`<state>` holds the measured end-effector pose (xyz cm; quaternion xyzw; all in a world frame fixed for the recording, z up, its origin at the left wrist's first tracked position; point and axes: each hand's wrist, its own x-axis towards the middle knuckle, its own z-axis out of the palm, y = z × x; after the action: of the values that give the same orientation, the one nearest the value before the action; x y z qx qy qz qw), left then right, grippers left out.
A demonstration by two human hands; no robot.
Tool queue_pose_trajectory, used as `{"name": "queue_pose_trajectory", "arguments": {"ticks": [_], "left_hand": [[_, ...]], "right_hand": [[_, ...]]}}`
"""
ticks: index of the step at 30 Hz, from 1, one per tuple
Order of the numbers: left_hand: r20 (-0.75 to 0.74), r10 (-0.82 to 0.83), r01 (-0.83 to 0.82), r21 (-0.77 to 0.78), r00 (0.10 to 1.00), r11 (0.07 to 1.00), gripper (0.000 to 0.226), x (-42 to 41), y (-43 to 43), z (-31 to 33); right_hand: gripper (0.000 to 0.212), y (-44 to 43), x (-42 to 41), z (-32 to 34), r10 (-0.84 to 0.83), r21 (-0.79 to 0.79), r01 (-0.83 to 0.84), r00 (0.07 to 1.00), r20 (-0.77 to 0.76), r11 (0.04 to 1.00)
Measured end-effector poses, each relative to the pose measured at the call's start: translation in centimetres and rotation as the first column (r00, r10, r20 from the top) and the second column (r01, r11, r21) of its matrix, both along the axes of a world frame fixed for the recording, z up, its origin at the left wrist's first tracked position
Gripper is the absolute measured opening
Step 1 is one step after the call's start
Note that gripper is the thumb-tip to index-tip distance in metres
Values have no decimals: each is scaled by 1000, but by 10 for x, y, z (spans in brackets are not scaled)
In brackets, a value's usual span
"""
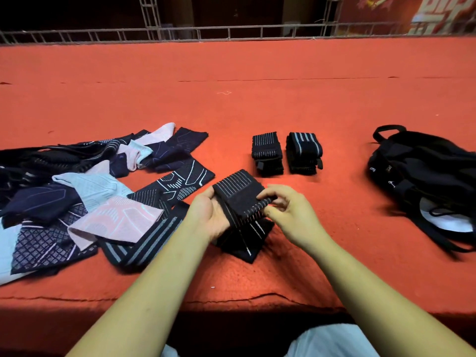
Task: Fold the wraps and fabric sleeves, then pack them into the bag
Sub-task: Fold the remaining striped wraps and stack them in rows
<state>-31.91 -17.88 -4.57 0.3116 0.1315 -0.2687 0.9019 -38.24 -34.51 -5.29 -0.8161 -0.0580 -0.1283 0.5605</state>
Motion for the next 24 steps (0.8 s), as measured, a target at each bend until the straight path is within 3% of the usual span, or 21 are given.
{"name": "queue_pose_trajectory", "arguments": {"ticks": [4,9,13,19,22,24], "left_hand": [[-1,-81,81,-7,997,997,68,-2,3,-5],[53,-55,47,144,997,988,26,-5,-3,-8],[68,1,-20,279,998,960,16,-2,-9,-14],[166,45,-95,307,985,947,16,2,-8,-21],[286,1,-109,362,958,926,17,0,-9,-24],[331,-43,-97,397,943,913,19,-1,-10,-24]], "right_hand": [[38,4,-7,-16,22,9,-22,999,-46,1000],[32,12,-14,-22,45,156,-23,989,-138,988],[25,17,-18,-24,106,321,-35,972,-209,946],[22,16,-23,-28,94,304,-26,973,-211,952],[21,17,-28,-29,154,250,-92,958,-241,964],[18,13,-29,-21,235,298,-149,931,-279,943]]}}
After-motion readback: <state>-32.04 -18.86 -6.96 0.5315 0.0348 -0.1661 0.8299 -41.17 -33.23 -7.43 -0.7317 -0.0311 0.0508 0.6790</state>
